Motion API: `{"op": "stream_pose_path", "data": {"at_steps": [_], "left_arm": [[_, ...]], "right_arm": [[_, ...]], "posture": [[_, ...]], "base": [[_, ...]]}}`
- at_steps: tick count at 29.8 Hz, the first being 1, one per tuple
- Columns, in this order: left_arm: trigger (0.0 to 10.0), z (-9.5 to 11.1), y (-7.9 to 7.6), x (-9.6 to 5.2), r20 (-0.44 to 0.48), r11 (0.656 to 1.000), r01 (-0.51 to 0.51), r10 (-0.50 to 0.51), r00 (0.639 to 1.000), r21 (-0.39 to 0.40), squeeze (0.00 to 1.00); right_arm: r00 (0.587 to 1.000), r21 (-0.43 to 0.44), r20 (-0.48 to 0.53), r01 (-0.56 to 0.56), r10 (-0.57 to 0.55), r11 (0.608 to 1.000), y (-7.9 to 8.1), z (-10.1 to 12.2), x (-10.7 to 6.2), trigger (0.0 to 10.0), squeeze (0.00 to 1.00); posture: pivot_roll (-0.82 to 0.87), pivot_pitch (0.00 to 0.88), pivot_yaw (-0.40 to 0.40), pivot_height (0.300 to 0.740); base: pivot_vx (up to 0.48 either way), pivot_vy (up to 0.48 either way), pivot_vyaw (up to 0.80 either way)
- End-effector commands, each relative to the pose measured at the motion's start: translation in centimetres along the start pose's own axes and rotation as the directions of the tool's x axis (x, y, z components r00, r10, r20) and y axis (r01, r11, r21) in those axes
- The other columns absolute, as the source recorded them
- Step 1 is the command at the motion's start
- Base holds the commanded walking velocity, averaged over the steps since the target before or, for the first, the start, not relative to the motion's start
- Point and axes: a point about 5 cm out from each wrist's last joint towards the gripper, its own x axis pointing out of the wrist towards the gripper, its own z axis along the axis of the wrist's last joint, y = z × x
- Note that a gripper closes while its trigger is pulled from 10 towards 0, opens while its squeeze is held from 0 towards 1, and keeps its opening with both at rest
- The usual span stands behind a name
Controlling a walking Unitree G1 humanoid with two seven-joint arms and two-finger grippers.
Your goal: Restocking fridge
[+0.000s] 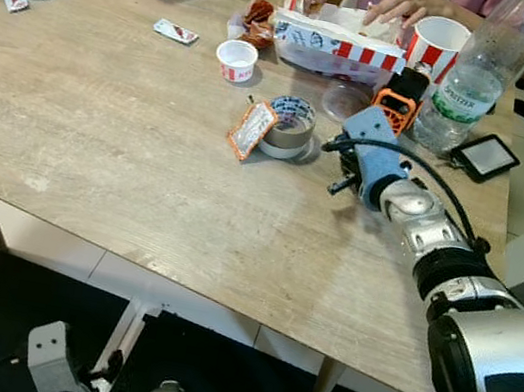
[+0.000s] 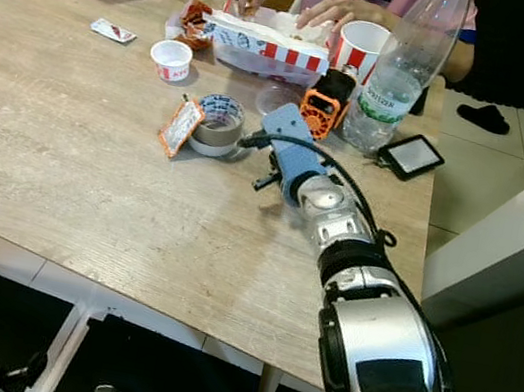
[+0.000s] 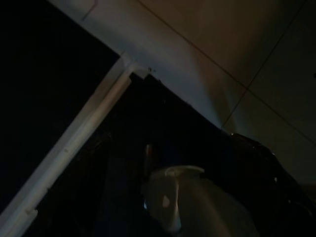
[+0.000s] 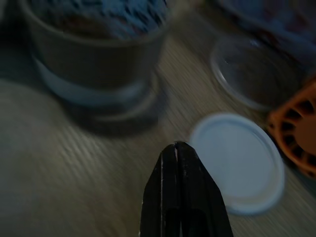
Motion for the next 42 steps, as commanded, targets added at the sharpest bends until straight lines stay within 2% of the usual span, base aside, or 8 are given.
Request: {"op": "stream_pose_path", "data": {"at_steps": [1, 10, 11, 12, 24, 26, 27, 42], "left_arm": [[10.0, -0.9, 0.9, -0.7, -0.037, 1.0, -0.031, 0.031, 0.999, -0.001, 0.0], [10.0, -2.0, 0.1, -0.8, -0.067, 1.0, -0.016, 0.016, 0.998, -0.002, 0.0], [10.0, -2.3, 0.0, -0.9, -0.076, 1.0, -0.016, 0.016, 0.997, -0.003, 0.0], [10.0, -2.5, 0.0, -0.9, -0.079, 1.0, -0.016, 0.015, 0.997, -0.003, 0.0], [10.0, -2.8, 0.3, -1.2, -0.089, 1.0, -0.015, 0.015, 0.996, 0.005, 0.0], [10.0, -2.8, 0.5, -1.3, -0.089, 1.0, -0.017, 0.018, 0.996, 0.009, 0.0], [10.0, -2.8, 0.5, -1.4, -0.088, 1.0, -0.017, 0.018, 0.996, 0.011, 0.0], [10.0, -3.6, 1.5, -2.5, -0.086, 1.0, -0.022, 0.024, 0.996, 0.018, 0.0]], "right_arm": [[0.999, 0.03, 0.044, -0.028, 0.027, 0.999, 0.0, 0.7, 0.0, 10.0, 0.0], [0.998, -0.11, 0.042, 0.046, -0.042, 0.993, -1.5, 1.3, -0.6, 10.0, 0.0], [0.998, -0.151, 0.04, 0.059, -0.054, 0.987, -1.5, 1.2, -0.6, 10.0, 0.33], [0.998, -0.171, 0.034, 0.06, -0.056, 0.983, -1.4, 1.1, -0.5, 10.0, 1.0], [0.996, 0.076, 0.086, -0.007, 0.001, 0.997, -0.7, 1.1, -0.3, 10.0, 1.0], [0.993, 0.22, 0.114, -0.042, 0.017, 0.975, -0.6, 1.2, -0.2, 10.0, 0.7], [0.992, 0.267, 0.121, -0.051, 0.019, 0.962, -0.5, 1.2, -0.2, 10.0, 0.0], [0.999, 0.178, 0.041, -0.021, 0.014, 0.984, 0.0, 0.2, 0.1, 10.0, 0.0]], "posture": [[-0.02, 0.223, -0.028, 0.74], [-0.03, 0.219, -0.037, 0.74], [-0.03, 0.219, -0.037, 0.74], [-0.02, 0.22, -0.037, 0.74], [0.0, 0.217, -0.037, 0.74], [0.0, 0.22, -0.037, 0.74], [0.0, 0.222, -0.037, 0.74], [0.04, 0.273, -0.039, 0.74]], "base": [[0.0, 0.0, 0.0], [0.0, 0.0, 0.0], [0.0, 0.0, 0.0], [0.0, 0.0, 0.0], [0.0, 0.0, 0.0], [0.0, 0.0, 0.0], [0.0, 0.0, 0.0], [0.0, 0.0, 0.0]]}}
